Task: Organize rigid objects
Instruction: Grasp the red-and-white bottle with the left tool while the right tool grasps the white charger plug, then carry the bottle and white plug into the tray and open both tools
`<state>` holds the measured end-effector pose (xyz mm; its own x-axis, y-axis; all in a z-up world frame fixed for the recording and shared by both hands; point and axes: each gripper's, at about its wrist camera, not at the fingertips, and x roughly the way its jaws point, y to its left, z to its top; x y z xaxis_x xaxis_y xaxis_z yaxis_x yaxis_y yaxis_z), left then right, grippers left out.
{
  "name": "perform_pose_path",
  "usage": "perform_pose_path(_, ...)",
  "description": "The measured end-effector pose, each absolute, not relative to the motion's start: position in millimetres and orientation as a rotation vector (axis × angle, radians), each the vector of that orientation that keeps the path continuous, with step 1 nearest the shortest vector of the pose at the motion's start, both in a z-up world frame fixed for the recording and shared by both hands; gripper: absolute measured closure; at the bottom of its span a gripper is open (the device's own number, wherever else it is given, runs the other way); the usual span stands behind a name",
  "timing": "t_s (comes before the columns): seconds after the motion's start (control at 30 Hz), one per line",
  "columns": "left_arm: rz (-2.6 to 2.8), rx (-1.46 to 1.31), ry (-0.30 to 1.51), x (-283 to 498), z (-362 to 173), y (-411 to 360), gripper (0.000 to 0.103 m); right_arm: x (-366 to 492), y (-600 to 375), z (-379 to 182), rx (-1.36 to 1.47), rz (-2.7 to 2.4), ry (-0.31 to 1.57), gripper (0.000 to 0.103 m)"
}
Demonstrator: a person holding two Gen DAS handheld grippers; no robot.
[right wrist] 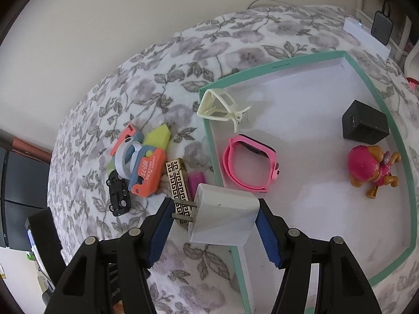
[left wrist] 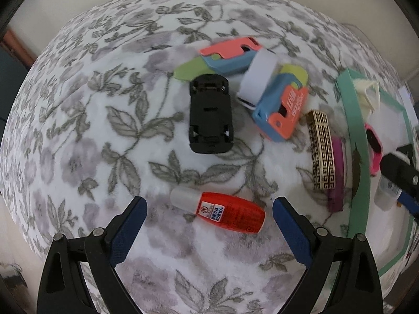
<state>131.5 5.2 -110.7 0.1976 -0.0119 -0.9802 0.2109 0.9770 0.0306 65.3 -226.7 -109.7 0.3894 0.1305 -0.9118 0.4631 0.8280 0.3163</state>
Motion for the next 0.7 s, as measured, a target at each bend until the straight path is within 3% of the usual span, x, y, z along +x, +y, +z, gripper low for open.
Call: perform_pose_path(0.7, -0.201, 0.307, 1.35, 126, -136, -23, 0.009, 66, -226, -117, 0.597, -0.245, 1.203, 0.038)
